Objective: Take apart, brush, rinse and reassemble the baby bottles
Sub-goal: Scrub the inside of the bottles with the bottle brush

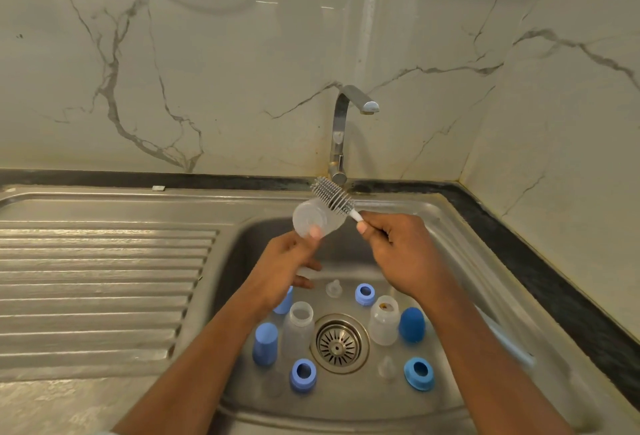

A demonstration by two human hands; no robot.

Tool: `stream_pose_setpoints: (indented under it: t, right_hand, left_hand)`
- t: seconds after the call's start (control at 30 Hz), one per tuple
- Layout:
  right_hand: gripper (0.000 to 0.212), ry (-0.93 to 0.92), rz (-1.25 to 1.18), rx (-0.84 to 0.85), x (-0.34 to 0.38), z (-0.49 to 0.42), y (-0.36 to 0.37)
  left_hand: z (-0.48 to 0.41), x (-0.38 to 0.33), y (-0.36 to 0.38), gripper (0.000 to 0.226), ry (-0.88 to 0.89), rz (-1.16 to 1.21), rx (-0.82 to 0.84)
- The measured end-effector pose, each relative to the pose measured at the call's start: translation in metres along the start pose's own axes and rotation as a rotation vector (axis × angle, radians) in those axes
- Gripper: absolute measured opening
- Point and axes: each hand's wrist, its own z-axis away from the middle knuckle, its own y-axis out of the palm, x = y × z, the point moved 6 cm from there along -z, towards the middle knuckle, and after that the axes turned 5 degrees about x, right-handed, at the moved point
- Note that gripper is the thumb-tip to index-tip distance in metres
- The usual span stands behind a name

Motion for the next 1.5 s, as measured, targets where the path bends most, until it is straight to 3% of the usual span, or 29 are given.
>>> stream_pose_setpoints:
  t: [0.1,0.17,0.33,0.47,0.6,0.7,0.8,0.93,1.03,1.13,1.23,1.37,1.5]
  right_hand:
    - [0.027,0.014,-0.005,0.036,0.0,0.002,0.0]
    - [0.024,0.018,-0.009,0.071,0.002,0.003,0.001]
    - [0.029,0.055,0.059,0.118,-0.003,0.003,0.007]
    - [0.031,0.049,0.117,0.051,-0.003,0.003,0.007]
    - [0.026,-0.068,0.047,0.032,0.012,0.007,0.008]
    - [0.021,-0.103,0.029,0.122,0.022,0.012,0.021]
    - [0.02,-0.041,0.081,0.09,0.016,0.006,0.024]
    - [0.036,0.014,0.122,0.056,0.003,0.0,0.017]
    - [0.02,-0.065,0.064,0.147,0.014,0.007,0.025]
    - [0.019,-0.063,0.068,0.12,0.013,0.005,0.026]
    - [0.036,0.02,0.144,0.084,0.001,0.0,0.021]
    - [0.019,-0.056,0.069,0.147,0.01,0.005,0.024]
    - [0.02,-0.115,0.149,0.166,0.022,0.007,0.036]
  left_hand:
    - [-0.004,0.006,-0.008,0.09,0.131,-0.407,-0.115]
    - [-0.003,0.003,-0.015,0.097,0.154,-0.458,-0.232]
    - [0.0,-0.008,-0.02,0.068,0.26,-0.368,-0.328]
    - [-0.001,-0.007,-0.024,0.057,0.295,-0.39,-0.404]
    - [-0.001,-0.003,-0.034,0.057,0.278,-0.507,-0.517]
    - [-0.002,0.002,-0.04,0.065,0.222,-0.504,-0.525]
    - [-0.002,0.0,-0.033,0.075,0.239,-0.565,-0.475]
    - [-0.001,-0.002,-0.021,0.077,0.266,-0.674,-0.446]
    - [-0.001,0.002,-0.036,0.076,0.201,-0.588,-0.517]
    - [0.0,-0.001,-0.038,0.074,0.232,-0.634,-0.522]
    - [0.002,-0.005,-0.024,0.076,0.295,-0.732,-0.456]
    - [0.003,-0.006,-0.03,0.071,0.297,-0.782,-0.509]
    - [0.001,-0.001,-0.04,0.066,0.251,-0.687,-0.52]
